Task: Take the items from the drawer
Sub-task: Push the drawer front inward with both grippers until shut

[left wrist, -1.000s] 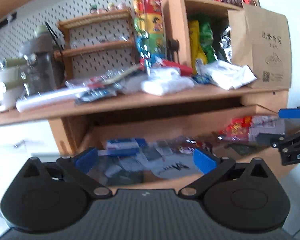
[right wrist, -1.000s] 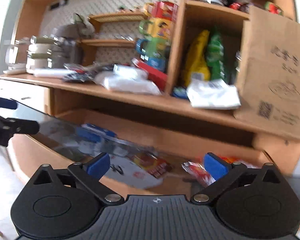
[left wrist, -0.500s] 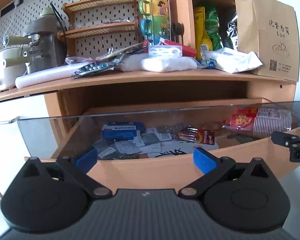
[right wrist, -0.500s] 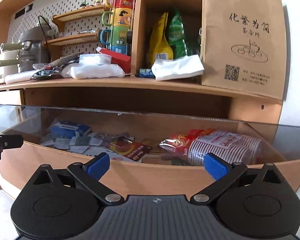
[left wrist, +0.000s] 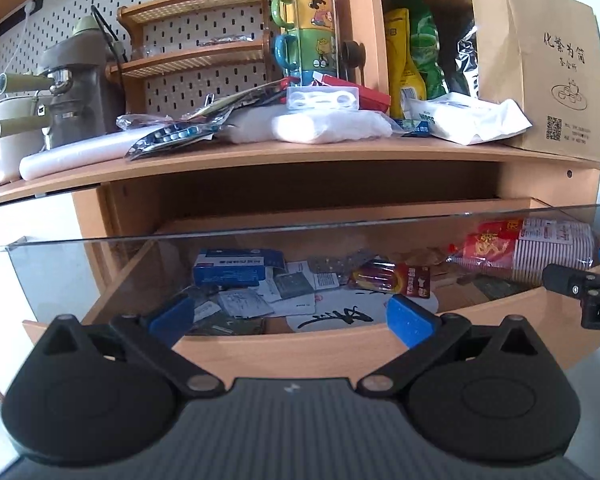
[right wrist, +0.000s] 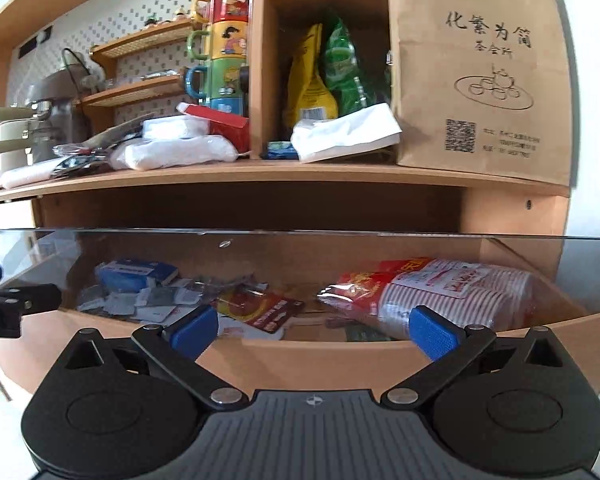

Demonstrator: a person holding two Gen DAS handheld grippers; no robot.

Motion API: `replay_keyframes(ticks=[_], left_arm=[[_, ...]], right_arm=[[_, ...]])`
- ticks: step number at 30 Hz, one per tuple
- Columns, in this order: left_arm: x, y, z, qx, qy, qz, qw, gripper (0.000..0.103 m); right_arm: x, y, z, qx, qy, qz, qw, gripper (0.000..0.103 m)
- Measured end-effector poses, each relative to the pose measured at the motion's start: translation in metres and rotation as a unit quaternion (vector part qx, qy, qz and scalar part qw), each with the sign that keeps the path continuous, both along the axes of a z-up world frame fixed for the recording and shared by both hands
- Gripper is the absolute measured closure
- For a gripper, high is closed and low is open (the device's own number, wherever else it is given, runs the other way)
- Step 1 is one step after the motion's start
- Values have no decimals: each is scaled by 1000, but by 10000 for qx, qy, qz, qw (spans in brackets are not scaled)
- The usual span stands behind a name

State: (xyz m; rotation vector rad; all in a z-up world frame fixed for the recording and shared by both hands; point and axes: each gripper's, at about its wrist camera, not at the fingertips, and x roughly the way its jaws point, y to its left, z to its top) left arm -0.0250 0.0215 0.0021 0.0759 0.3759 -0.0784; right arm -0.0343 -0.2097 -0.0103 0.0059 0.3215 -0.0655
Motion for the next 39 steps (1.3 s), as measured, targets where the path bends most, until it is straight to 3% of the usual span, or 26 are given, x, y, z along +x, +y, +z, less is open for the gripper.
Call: replay_keyframes(ticks=[18, 39], left_arm=[[36, -5, -8, -155, -259, 170, 9994, 0], [116, -9, -13, -211, -431, 140, 9987, 0]], right_arm=[[36, -1, -1, -37, -73, -123, 9999, 0], [113, -6, -3, -47, -141, -147, 9998, 0]])
